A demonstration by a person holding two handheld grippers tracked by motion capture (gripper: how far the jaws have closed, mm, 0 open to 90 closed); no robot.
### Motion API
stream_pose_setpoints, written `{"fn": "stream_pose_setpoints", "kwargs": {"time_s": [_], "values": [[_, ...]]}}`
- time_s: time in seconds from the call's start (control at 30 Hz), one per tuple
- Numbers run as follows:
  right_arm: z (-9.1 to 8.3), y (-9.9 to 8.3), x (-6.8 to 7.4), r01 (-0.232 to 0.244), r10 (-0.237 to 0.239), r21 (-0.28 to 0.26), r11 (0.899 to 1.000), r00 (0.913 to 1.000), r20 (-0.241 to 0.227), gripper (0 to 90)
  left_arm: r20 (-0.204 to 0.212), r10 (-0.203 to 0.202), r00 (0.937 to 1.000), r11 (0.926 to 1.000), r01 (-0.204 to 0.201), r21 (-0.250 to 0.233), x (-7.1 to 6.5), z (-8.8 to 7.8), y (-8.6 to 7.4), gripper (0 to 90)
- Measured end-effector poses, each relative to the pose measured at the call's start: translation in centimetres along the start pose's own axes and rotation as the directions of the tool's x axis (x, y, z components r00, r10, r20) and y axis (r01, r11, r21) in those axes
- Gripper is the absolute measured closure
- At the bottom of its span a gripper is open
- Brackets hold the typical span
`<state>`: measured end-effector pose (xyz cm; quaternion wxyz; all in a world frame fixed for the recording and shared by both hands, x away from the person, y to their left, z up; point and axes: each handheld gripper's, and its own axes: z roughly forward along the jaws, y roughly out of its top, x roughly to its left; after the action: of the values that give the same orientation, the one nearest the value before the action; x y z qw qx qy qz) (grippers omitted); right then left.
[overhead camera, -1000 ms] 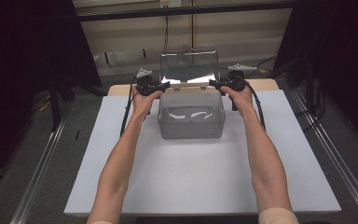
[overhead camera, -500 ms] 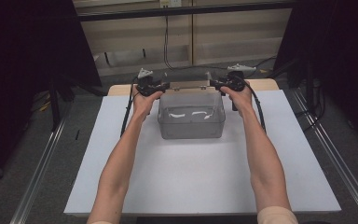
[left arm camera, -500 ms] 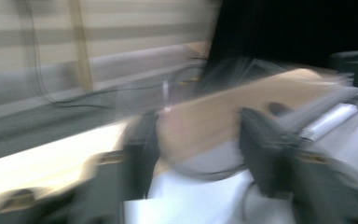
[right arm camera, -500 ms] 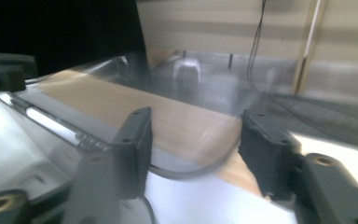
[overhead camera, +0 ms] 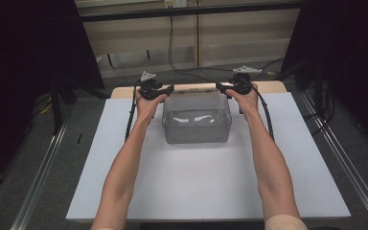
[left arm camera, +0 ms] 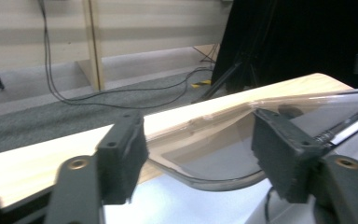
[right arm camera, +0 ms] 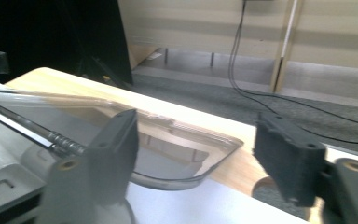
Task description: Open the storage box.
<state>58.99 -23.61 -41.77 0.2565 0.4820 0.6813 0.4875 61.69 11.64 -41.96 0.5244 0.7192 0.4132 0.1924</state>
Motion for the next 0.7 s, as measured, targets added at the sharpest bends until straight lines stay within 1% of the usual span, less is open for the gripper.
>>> {"fn": "stream_pose_setpoints", "kwargs": {"time_s": [0.07,0.1,0.17,0.2,0.27,0.3,0.33,0.4,0.43,0.5,0.53,0.6,0.63,0.67,0.7], "values": [[-0.3,0.1,0.0,-0.004,0.004,-0.001,1.000,1.0000,-0.004,27.2,-0.006,0.018,0.9998,0.9998,-0.018,0.002,-0.1,-0.1,0.1,30.4],[-0.4,0.2,0.1,0.001,-0.001,-0.005,1.000,1.0000,-0.002,26.8,-0.009,0.032,0.9994,0.9995,-0.032,0.003,-0.2,-0.3,0.2,28.9],[-0.7,0.3,0.2,0.009,-0.009,-0.013,1.000,0.9999,-0.007,22.7,-0.024,0.062,0.9978,0.9980,-0.062,0.011,-0.3,-0.6,0.4,26.0],[-0.8,0.3,0.3,0.008,-0.008,-0.016,1.000,0.9999,-0.007,21.4,-0.022,0.075,0.9969,0.9971,-0.075,0.010,-0.4,-0.7,0.4,24.3],[-1.1,0.3,0.5,0.013,-0.013,-0.034,0.999,0.9999,-0.005,20.3,-0.017,0.072,0.9973,0.9974,-0.072,-0.001,-0.5,-1.1,0.3,21.1],[-1.2,0.3,0.6,0.013,-0.013,-0.038,0.999,0.9999,-0.008,18.1,-0.026,0.069,0.9972,0.9976,-0.070,-0.006,-0.6,-1.3,0.2,19.7],[-1.3,0.3,0.7,0.012,-0.013,-0.039,0.999,0.9999,-0.002,15.4,-0.025,0.063,0.9977,0.9980,-0.063,-0.010,-0.6,-1.4,0.2,18.1],[-1.6,0.3,0.9,0.014,-0.014,-0.048,0.999,0.9999,-0.001,13.5,-0.043,0.048,0.9980,0.9986,-0.049,-0.019,-0.7,-1.7,0.1,14.2],[-1.8,0.3,1.0,0.013,-0.013,-0.052,0.999,0.9999,0.001,11.6,-0.039,0.044,0.9983,0.9988,-0.045,-0.021,-0.7,-1.9,0.1,11.7],[-2.1,0.3,1.2,0.009,-0.009,-0.062,0.998,1.0000,0.004,7.2,-0.040,0.052,0.9978,0.9984,-0.053,-0.020,-0.9,-2.3,0.1,9.1],[-2.3,0.3,1.3,0.005,-0.005,-0.068,0.998,1.0000,0.000,7.1,-0.041,0.053,0.9978,0.9981,-0.054,-0.031,-1.0,-2.5,0.1,8.3],[-2.6,0.4,1.4,0.001,0.000,-0.083,0.997,1.0000,0.005,4.6,-0.028,0.041,0.9987,0.9981,-0.043,-0.044,-1.2,-3.0,0.1,7.0],[-2.7,0.4,1.4,-0.013,0.013,-0.088,0.996,0.9999,0.000,3.4,-0.018,0.041,0.9990,0.9982,-0.041,-0.044,-1.4,-3.1,0.1,6.4],[-2.8,0.5,1.5,-0.016,0.016,-0.089,0.996,0.9999,-0.004,3.1,-0.018,0.041,0.9990,0.9980,-0.042,-0.048,-1.5,-3.4,0.2,4.6],[-3.0,0.5,1.6,-0.009,0.008,-0.094,0.996,1.0000,-0.005,2.3,-0.012,0.031,0.9994,0.9976,-0.032,-0.061,-1.6,-3.6,0.1,4.0]]}}
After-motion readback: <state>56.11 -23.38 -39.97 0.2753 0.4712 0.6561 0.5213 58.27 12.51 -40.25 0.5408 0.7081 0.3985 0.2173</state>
